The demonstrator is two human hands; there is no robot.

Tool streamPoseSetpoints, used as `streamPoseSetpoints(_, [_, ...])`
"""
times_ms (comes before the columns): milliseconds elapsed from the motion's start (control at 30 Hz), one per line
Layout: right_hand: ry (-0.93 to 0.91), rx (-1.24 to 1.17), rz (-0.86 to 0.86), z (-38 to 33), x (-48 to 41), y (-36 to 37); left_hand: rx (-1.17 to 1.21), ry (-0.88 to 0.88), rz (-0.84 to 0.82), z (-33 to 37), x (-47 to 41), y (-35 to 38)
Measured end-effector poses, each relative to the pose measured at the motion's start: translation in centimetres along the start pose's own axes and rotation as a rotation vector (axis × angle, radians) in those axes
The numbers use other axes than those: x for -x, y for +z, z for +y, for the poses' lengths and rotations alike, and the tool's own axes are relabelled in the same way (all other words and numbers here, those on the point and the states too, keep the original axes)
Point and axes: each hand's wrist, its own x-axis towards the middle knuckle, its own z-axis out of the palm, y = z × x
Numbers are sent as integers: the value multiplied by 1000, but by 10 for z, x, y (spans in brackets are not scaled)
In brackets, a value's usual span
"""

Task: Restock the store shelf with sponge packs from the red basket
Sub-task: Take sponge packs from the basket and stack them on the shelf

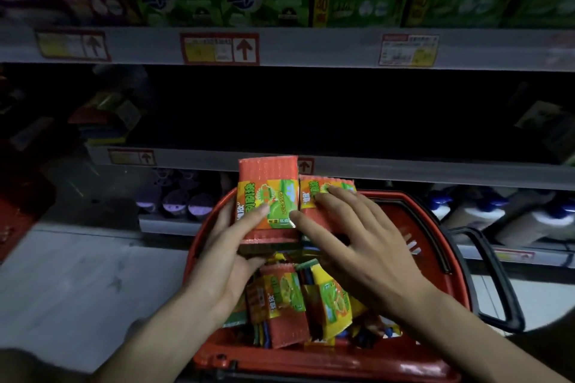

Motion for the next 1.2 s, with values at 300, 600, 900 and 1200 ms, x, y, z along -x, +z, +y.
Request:
streamPoseSetpoints(300, [426, -383, -86, 13, -8, -21, -174, 90, 32, 22, -24, -13])
streamPoseSetpoints(600, [550, -854, -262, 40, -9, -52, -266, 193, 105, 36, -31, -30])
streamPoseSetpoints(900, [511, -1019, -313, 28, -13, -49, -161, 148, 101, 36, -31, -25])
streamPoseSetpoints(1200, [498, -1279, -358, 3, -14, -29, 44, 17, 48, 26, -33, -12])
